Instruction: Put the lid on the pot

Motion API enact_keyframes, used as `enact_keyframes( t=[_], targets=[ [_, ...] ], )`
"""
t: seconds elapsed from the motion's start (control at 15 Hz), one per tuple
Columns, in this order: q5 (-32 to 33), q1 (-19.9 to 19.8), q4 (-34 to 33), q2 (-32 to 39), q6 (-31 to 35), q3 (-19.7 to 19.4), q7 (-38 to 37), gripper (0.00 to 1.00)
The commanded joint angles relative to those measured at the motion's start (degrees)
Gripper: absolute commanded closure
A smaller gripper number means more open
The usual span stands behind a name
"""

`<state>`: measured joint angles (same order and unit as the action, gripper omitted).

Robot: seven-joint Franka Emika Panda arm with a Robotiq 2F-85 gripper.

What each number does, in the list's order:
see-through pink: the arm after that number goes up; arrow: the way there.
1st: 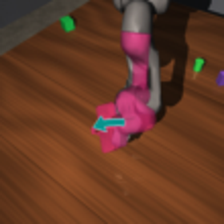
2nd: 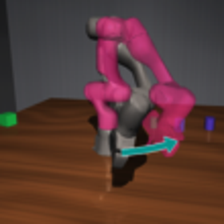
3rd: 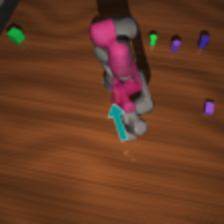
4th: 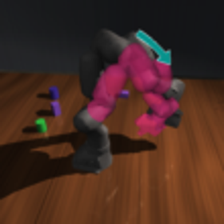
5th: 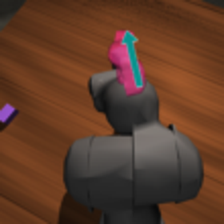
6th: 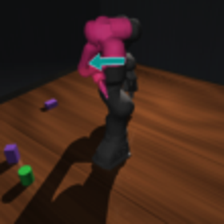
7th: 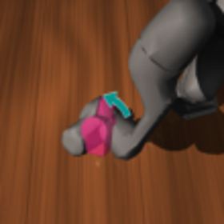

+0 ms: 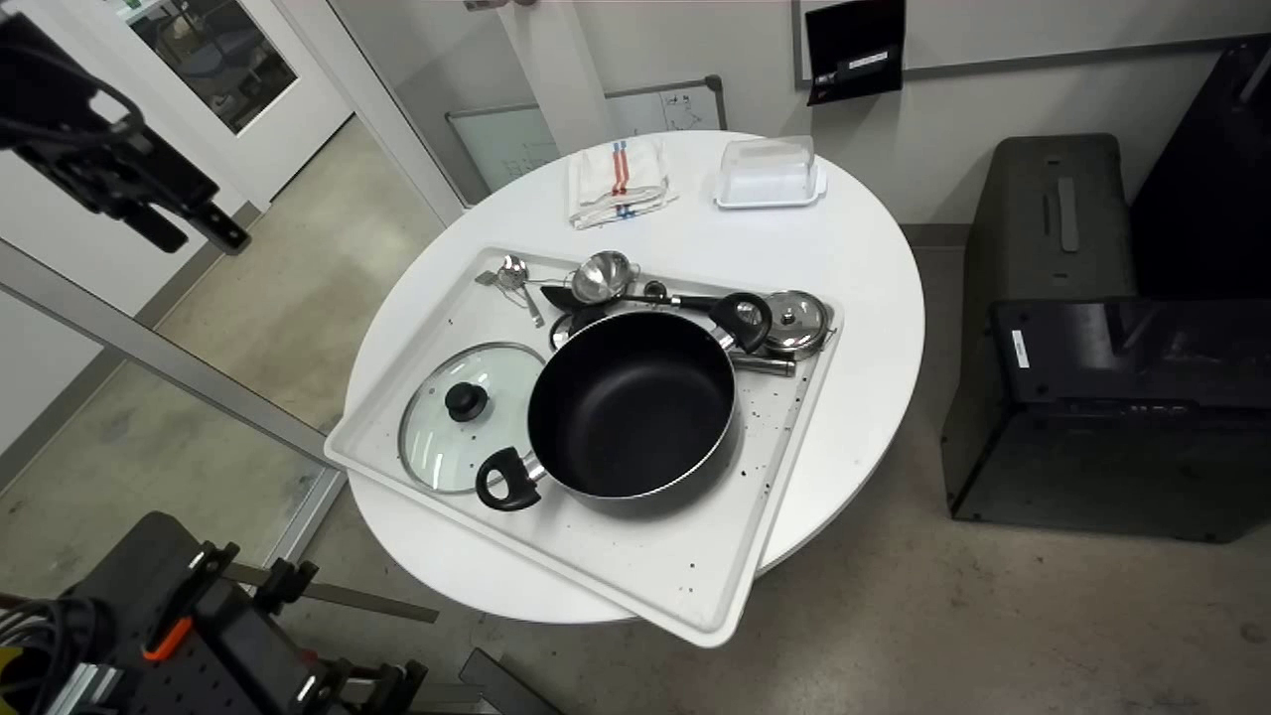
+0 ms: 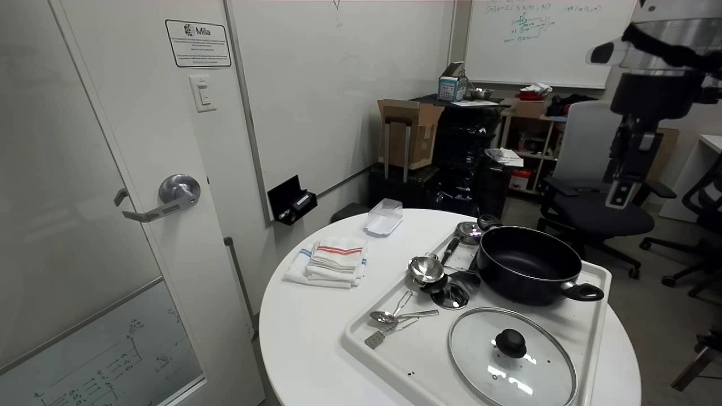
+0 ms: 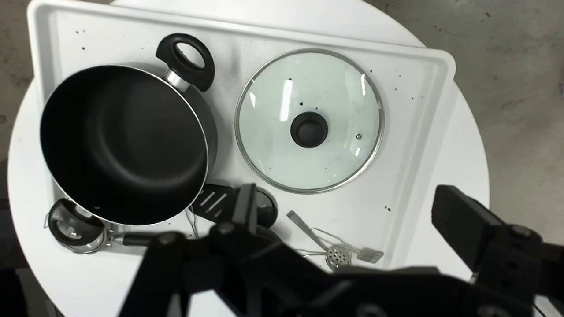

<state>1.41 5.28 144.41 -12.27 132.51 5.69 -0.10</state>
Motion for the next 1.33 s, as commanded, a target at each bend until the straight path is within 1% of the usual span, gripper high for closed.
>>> enact_keyframes(
  t=[0.0,0.2,0.47,0.87,1.0,1.27],
  targets=[
    [-1.30,0.42,-3.11,7.71,5.12,-0.26,1.50,0.00],
    [0.17,0.25,-3.36,13.11,12.90,0.10,0.66,0.00],
    [1.46,0.36,-4.72,20.04,18.74,0.09,-0.22,0.00],
    [6.33,1.22,-7.03,28.70,24.30,-1.80,-2.05,0.00],
    [8.24,1.74,-8.04,31.45,25.53,-2.94,-2.83,0.00],
    [9.69,2.34,-9.85,36.11,27.09,-4.69,-2.51,0.00]
  ],
)
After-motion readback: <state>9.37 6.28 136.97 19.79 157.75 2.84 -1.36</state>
